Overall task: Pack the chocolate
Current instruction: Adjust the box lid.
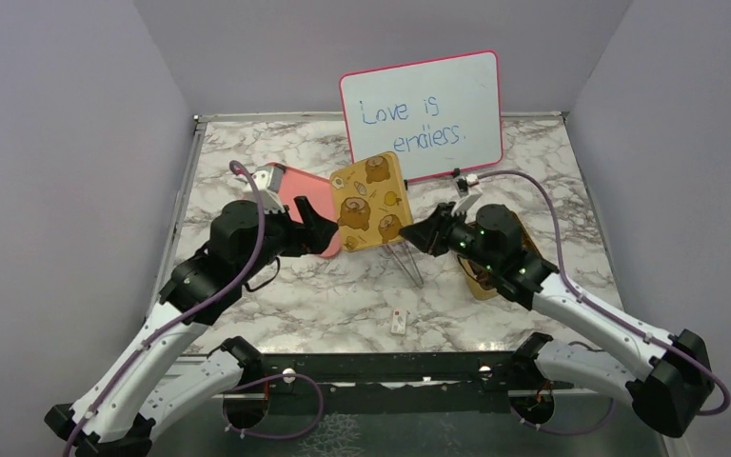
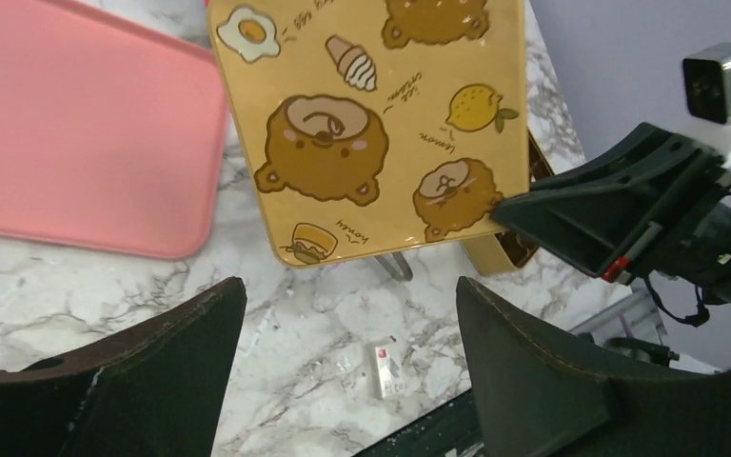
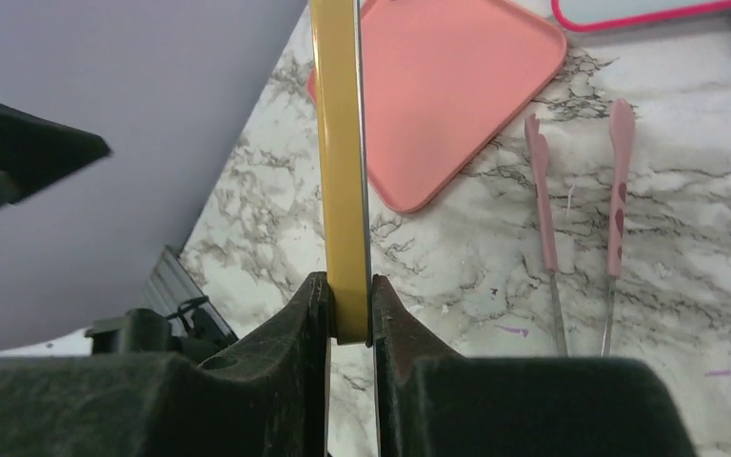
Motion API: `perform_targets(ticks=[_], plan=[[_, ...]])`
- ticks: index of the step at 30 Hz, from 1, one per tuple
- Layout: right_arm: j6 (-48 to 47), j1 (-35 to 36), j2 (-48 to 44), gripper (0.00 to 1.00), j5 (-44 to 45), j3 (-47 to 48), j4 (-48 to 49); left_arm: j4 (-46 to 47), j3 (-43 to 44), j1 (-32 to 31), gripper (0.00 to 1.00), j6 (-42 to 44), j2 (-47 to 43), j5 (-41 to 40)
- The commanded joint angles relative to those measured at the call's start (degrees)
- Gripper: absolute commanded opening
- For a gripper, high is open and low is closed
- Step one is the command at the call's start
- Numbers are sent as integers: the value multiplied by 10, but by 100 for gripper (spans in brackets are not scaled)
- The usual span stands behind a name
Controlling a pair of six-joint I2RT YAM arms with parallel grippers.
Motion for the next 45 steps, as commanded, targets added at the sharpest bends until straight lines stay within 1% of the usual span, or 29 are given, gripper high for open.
perform_targets(ticks=[1,4,6,9,12,13,15,18,21,23,25,28,31,34,37,39,42,45], plan=[[98,-7,-85,1,64,-41,57,111,-39,-3,80,-57,34,112],[105,-8,-136,1,138,-45,-6,165,-49,-3,77,-65,69,163],[125,-8,-179,1,184,-52,-47,192,-50,-3,77,-61,97,171],[182,-8,-260,1,251,-75,-108,218,-41,-3,77,-56,153,182],[228,-9,-343,1,310,-105,-145,256,-36,-3,77,-63,211,195],[223,-9,-364,1,319,-112,-149,275,-37,-3,77,-66,228,200],[239,-9,-391,1,343,-104,-195,307,-33,-3,77,-76,264,215],[269,-9,-405,1,372,-76,-278,345,-24,-3,77,-93,315,240],[347,-9,-423,1,409,-57,-355,413,-18,-4,78,-115,351,268],[389,-9,-445,1,427,-65,-373,443,-13,-4,82,-137,371,284],[406,-8,-469,1,436,-85,-356,498,-23,-5,88,-177,381,307],[426,-9,-507,1,440,-116,-310,579,-47,-8,92,-256,390,336],[421,-9,-518,1,438,-136,-249,625,-67,-14,95,-318,387,339],[411,-9,-498,1,439,-125,-219,632,-80,-16,94,-357,377,338],[389,-9,-470,1,433,-110,-183,632,-80,-16,94,-362,370,362],[366,-9,-455,1,415,-100,-151,632,-80,-16,94,-337,370,399],[281,-9,-435,1,340,-82,-78,632,-93,-13,94,-314,370,479],[189,-8,-418,1,255,-56,-27,633,-134,-12,95,-312,336,504]])
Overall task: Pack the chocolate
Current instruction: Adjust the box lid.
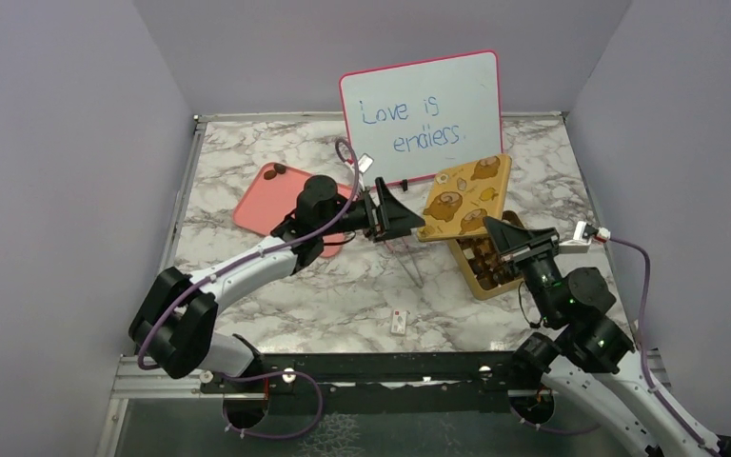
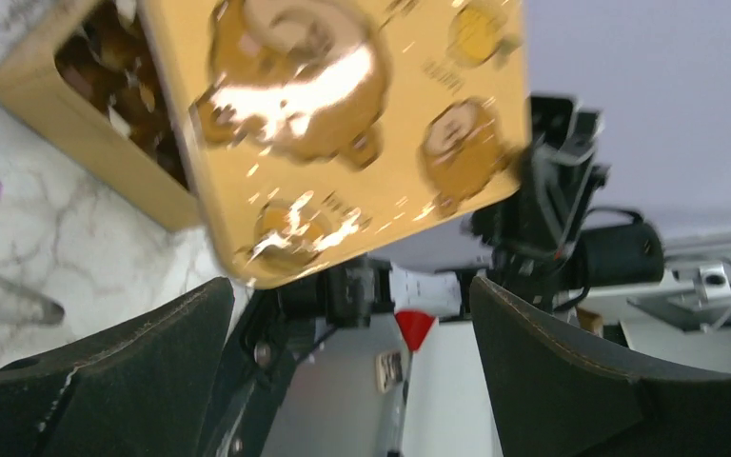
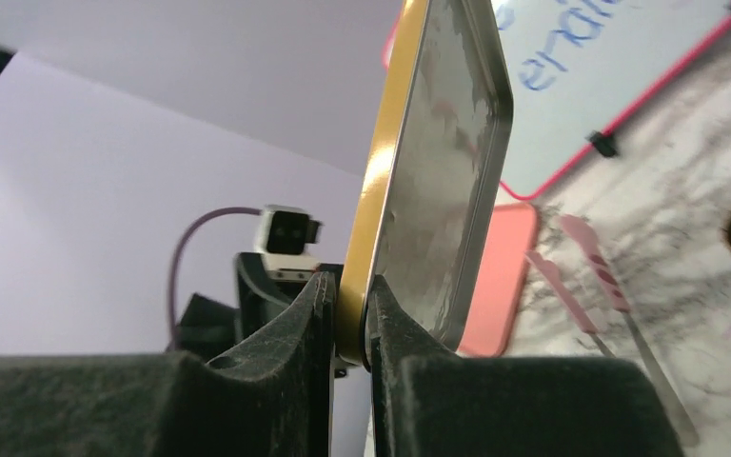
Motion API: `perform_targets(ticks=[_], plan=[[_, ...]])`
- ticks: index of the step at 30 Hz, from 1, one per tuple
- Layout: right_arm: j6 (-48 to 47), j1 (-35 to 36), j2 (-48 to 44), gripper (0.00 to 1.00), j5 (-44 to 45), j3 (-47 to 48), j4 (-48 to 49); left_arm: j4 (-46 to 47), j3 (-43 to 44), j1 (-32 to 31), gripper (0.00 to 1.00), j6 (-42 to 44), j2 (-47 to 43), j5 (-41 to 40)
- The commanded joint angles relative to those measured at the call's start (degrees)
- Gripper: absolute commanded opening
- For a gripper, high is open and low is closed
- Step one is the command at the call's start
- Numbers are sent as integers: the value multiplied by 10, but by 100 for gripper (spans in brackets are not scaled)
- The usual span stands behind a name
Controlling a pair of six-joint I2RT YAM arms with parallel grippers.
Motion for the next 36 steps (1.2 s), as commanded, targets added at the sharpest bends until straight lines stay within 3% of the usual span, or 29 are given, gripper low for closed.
perform_targets(ticks=[1,6,13,23,25,32,36], plan=[[-140,-1,20,1,-131,62,135,25,-56,5,96,13,-71,85],[-174,-1,50,1,-257,87,150,24,-85,32,99,21,-170,44],[-124,-1,52,1,-406,66,242,24,-44,56,99,47,-190,47],[-94,-1,49,1,-449,86,254,60,-75,60,98,14,-256,2],[-92,-1,51,1,-451,85,247,90,-83,60,92,-2,-278,1],[-47,-1,27,1,-397,46,229,114,-107,60,53,-39,-356,-20],[-27,-1,34,1,-394,29,233,119,-121,60,47,-57,-367,-26]])
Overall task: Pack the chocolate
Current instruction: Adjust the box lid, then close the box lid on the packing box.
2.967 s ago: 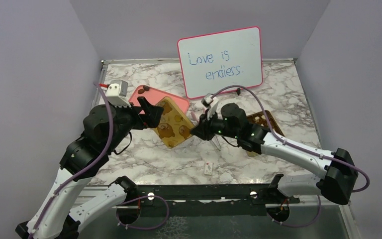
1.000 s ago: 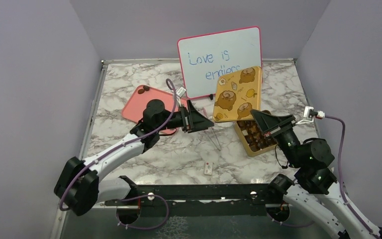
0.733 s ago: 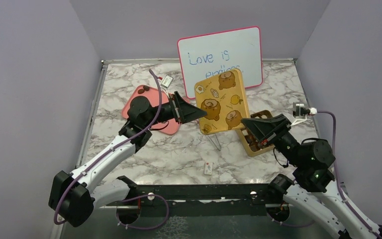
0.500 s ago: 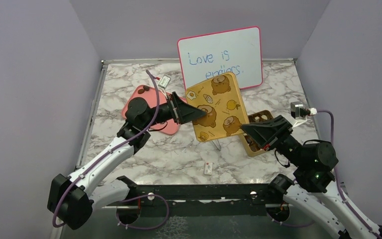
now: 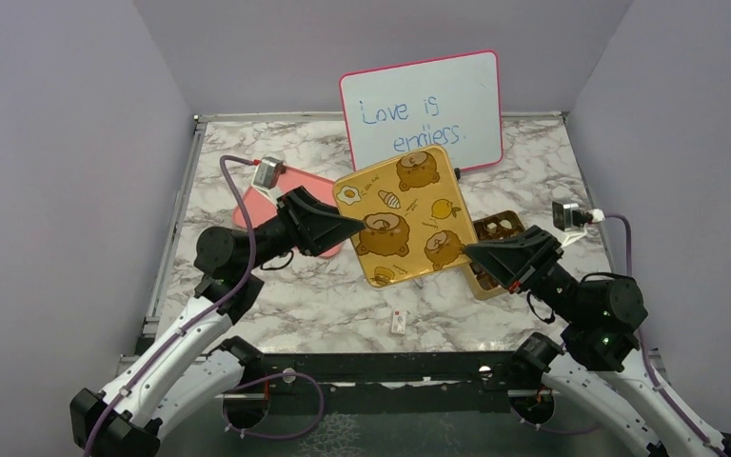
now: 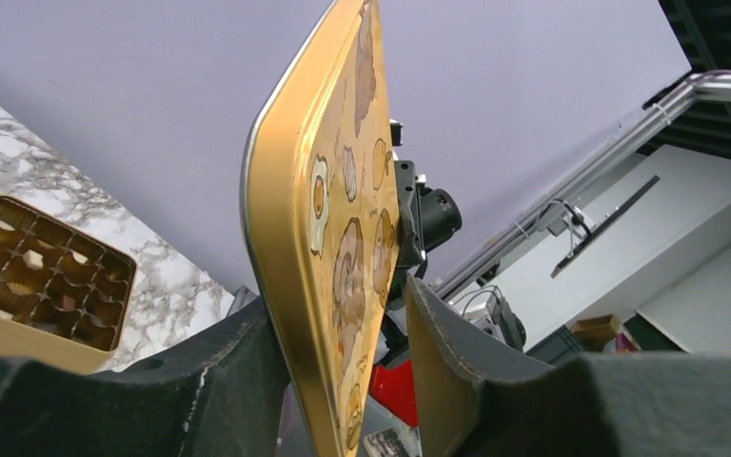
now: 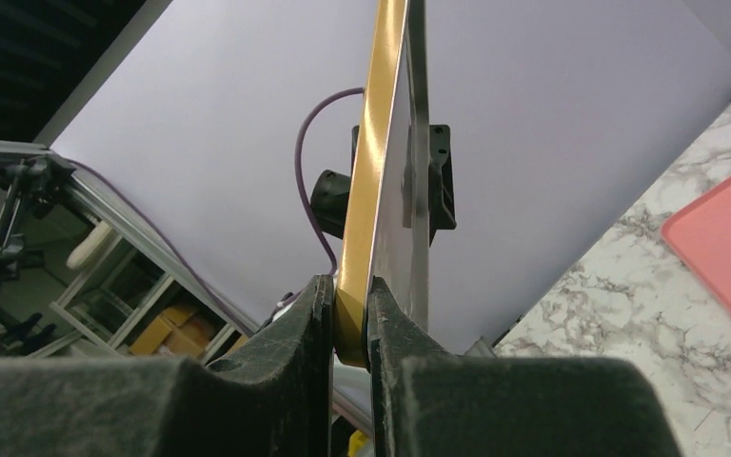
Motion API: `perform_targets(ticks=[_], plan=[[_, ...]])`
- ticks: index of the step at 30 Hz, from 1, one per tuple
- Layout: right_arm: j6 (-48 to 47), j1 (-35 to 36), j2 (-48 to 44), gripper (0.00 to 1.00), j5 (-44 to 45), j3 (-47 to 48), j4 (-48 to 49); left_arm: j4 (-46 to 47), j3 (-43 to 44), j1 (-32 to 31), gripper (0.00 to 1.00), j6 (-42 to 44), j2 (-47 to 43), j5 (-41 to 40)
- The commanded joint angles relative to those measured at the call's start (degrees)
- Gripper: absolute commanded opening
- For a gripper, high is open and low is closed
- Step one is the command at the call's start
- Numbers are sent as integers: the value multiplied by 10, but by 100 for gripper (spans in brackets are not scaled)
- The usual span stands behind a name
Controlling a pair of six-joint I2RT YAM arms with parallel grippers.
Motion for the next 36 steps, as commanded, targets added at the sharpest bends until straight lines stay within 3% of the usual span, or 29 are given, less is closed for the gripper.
perform_targets(ticks=[1,8,15,20,25,29,33,36], plan=[[29,-1,3,1,24,-25,7,32,-16,1,46,-30,-7,-19],[96,-1,-7,2,75,-61,25,60,-28,1,41,-64,-3,-30],[91,-1,-8,10,110,-59,-4,66,-45,1,20,-99,-24,-58],[40,-1,-10,27,136,-29,-62,66,-68,1,9,-132,-33,-87],[-31,-1,-19,52,206,19,-165,67,-77,1,0,-141,-25,-108],[-78,-1,-25,68,259,52,-231,66,-75,1,0,-143,-7,-123],[-158,-1,-7,98,295,103,-263,66,-72,1,0,-141,22,-137],[-219,-1,37,100,296,168,-283,66,-62,1,0,-126,56,-147]])
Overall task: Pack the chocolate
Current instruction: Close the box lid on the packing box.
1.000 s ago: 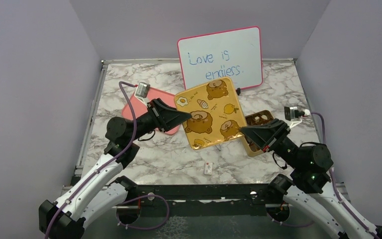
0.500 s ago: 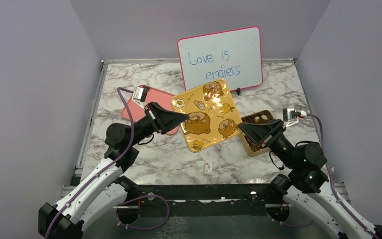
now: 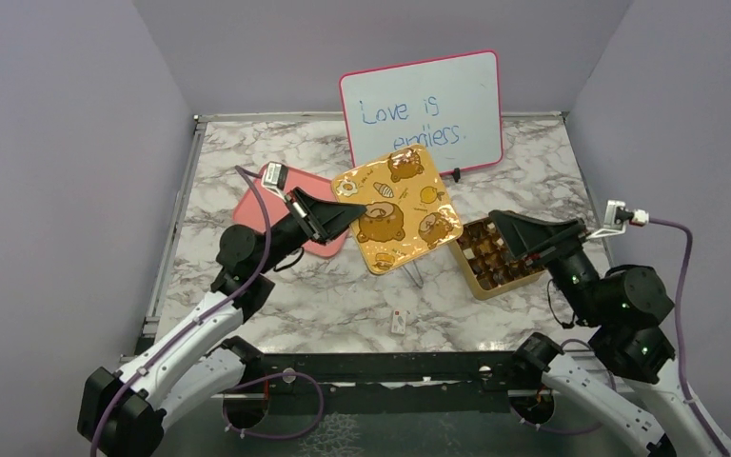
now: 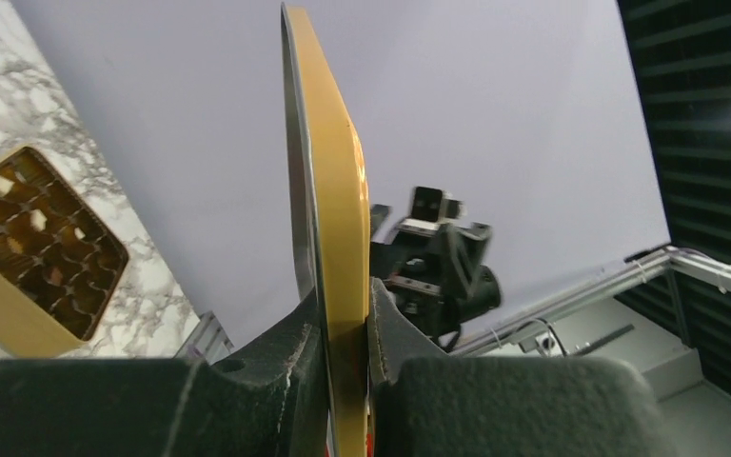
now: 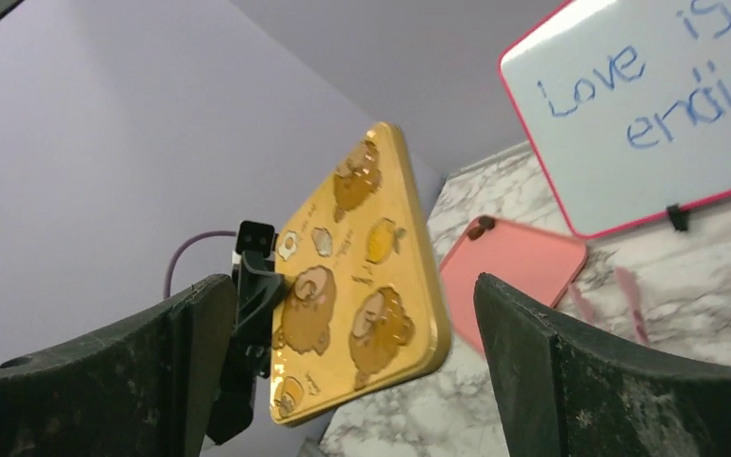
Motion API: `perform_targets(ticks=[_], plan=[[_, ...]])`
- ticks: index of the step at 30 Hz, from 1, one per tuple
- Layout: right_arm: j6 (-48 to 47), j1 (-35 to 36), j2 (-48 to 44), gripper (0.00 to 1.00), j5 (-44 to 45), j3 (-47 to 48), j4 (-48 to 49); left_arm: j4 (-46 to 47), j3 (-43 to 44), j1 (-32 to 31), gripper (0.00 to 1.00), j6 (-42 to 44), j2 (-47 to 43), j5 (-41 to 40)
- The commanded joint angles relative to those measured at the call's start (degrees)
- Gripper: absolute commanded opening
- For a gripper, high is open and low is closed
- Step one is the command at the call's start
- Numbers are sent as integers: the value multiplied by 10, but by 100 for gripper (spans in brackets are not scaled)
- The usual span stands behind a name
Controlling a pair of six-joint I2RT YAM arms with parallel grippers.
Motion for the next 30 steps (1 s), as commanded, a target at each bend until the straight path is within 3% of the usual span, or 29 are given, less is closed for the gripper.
perform_targets(ticks=[1,7,14,19,25,30], plan=[[-127,-2,61,100,36,92,-52,27,15,0,0,9,47,-37],[-218,-2,218,100,1,222,-134,45,46,-18,0,26,157,-67],[-174,-2,335,100,46,279,-176,180,101,-77,0,13,366,-89],[-171,-1,360,100,17,315,-161,323,150,-120,0,-10,518,-111],[-162,-2,336,100,81,334,-176,456,232,-172,0,-86,711,-135],[-180,-2,303,100,93,321,-174,459,293,-196,0,-87,794,-151]])
